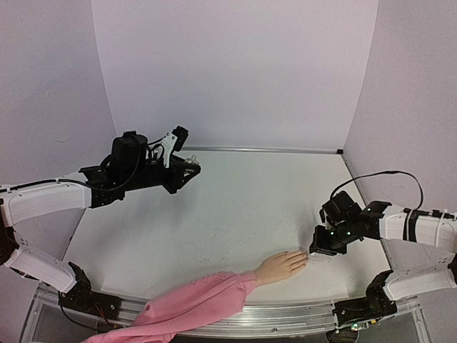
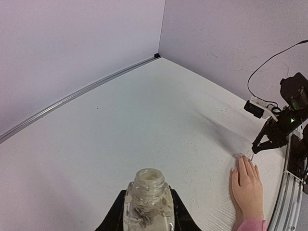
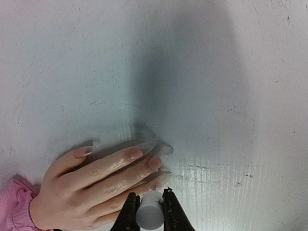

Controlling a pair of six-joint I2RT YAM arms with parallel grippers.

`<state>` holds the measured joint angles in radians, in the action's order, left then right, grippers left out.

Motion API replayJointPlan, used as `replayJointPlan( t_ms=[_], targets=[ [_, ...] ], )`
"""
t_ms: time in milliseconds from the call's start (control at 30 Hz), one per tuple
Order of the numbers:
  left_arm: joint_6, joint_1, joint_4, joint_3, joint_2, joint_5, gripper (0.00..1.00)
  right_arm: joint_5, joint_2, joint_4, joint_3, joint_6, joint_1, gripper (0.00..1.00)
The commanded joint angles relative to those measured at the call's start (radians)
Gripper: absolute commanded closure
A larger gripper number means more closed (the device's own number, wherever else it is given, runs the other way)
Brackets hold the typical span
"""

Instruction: Paint the nails

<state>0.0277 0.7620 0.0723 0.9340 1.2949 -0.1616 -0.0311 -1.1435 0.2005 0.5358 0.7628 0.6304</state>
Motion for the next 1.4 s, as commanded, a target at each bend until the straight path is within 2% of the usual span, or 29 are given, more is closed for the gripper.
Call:
replayJointPlan(
  t_ms=[0, 967, 1167, 1367],
  targets=[
    [0.011, -0.006, 0.066, -0.001, -0.042, 0.000, 1.00, -0.021, 0.014, -0.001, -0.003, -0.016, 0.008, 1.00],
    [0.003, -0.006, 0.066, 0.007, -0.037, -0.001, 1.00, 0.070, -0.085, 0.033, 0.021, 0.017, 0.015, 1.00],
    [-0.001, -0.006, 0.067, 0.016, -0.024, -0.001, 1.00, 0.089, -0.080, 0.024, 0.029, 0.034, 0.014, 1.00],
    [-0.004, -0.006, 0.065, 0.016, -0.023, 0.003, 1.00, 0.181, -0.021, 0.067, 0.039, 0.102, 0.015, 1.00]
  ],
)
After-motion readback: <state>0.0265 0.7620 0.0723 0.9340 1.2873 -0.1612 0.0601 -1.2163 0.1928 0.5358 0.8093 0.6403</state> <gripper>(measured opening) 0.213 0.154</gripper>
